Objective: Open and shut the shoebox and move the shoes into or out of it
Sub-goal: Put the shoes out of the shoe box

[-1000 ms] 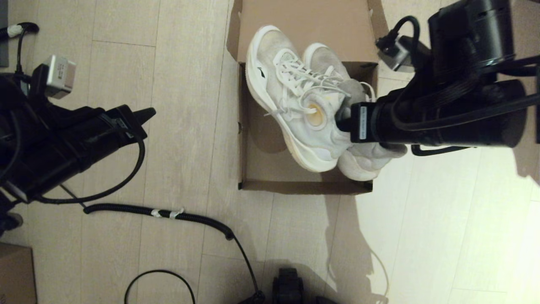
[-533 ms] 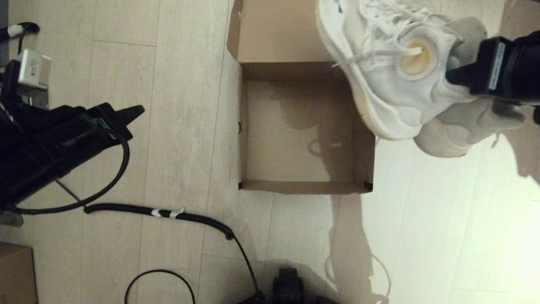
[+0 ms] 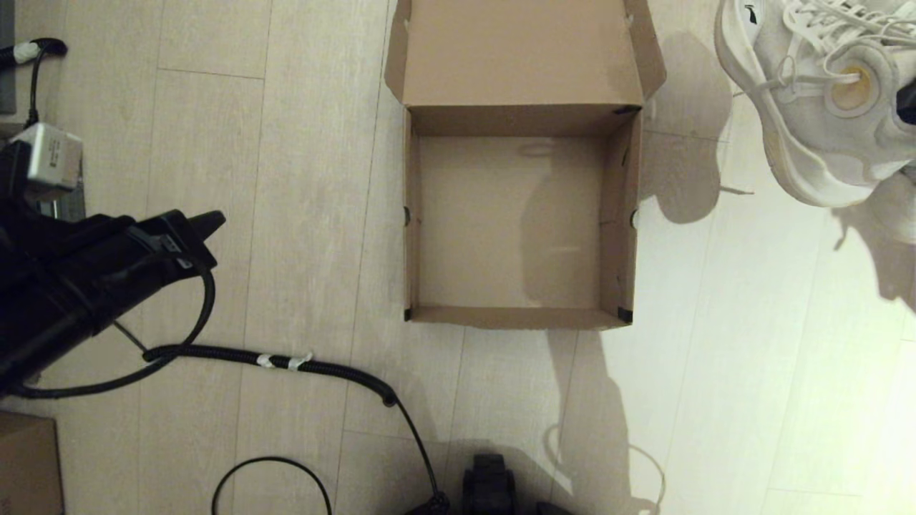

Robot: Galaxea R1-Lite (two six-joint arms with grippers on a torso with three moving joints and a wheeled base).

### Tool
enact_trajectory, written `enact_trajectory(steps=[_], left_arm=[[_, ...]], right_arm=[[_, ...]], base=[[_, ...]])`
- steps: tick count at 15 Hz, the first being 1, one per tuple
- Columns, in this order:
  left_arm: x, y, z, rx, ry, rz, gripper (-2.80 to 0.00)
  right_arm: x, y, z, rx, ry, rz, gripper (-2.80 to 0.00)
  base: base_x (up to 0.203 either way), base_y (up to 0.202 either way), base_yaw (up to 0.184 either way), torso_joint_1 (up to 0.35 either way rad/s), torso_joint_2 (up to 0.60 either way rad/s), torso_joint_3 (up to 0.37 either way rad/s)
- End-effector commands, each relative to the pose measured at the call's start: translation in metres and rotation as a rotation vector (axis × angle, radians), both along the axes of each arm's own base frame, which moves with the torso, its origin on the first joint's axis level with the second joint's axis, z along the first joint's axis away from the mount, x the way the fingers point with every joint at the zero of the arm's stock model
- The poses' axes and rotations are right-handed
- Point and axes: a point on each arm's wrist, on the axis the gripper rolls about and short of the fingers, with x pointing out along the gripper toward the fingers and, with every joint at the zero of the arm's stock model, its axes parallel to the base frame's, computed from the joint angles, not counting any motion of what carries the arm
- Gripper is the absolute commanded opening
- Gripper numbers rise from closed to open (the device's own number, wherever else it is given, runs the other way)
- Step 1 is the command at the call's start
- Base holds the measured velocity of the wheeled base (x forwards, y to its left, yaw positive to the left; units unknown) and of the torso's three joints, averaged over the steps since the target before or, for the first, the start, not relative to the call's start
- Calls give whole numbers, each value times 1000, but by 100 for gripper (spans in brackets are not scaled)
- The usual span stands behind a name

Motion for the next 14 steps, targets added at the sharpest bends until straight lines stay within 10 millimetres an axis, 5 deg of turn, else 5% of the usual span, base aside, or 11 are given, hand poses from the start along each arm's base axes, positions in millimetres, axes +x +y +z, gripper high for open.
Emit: enact_trajectory(steps=[1,8,11,14], left_arm=[[-5,1,-2,0,-1,2,-280],[-6,4,-2,3,0,15,-280],[-9,4,1,1,-13,18,-280],[-8,4,-1,2,-7,18,-280]], right_arm=[[19,-4,-7,-2,14,-23,-280],[33,-5,-8,-34,21,-23,-280],[79,-12,-26,-32,4,-56,-280],[148,-18,-56,-45,-83,-114,-280]], base=[[0,0,0,0,0,0],[0,0,0,0,0,0],[0,0,0,0,0,0],[0,0,0,0,0,0]])
